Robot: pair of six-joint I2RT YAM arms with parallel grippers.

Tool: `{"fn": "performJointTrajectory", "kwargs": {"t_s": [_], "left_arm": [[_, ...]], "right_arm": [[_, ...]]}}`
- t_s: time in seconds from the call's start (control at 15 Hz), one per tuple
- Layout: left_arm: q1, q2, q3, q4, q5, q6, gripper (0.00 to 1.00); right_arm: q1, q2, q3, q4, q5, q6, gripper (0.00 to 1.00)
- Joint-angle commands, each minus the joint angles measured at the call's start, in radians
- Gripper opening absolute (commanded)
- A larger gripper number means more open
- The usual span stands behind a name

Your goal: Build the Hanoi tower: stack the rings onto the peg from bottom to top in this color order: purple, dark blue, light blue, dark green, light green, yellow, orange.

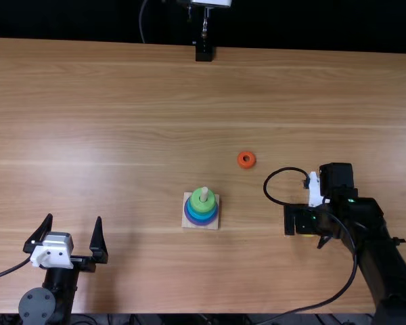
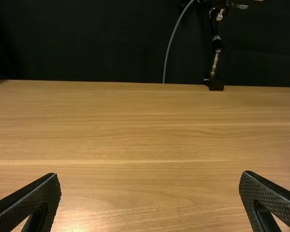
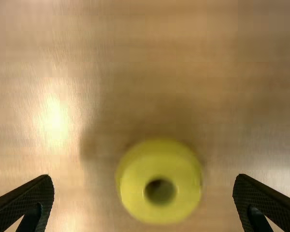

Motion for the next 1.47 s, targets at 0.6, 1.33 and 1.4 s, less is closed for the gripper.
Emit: {"fn": "performJointTrajectory", "kwargs": {"t_s": [0.6,1.33,1.4], "left_arm": [[0.007,-0.012,-0.017,-0.017,0.008,0.003,1.00],[0.007,-0.012,-0.017,-0.017,0.008,0.005,1.00],[0.007,-0.012,-0.017,-0.017,0.008,0.005,1.00]], "right_arm": [[0.008,-0.003,-0.082,0.084,-0.010,0.005,1.00],[0.007,-0.003,-0.091,0.093,-0.080,0.007,0.00],[0.007,-0.002,-0.077,0.095,-0.080,0.007,0.00]]}}
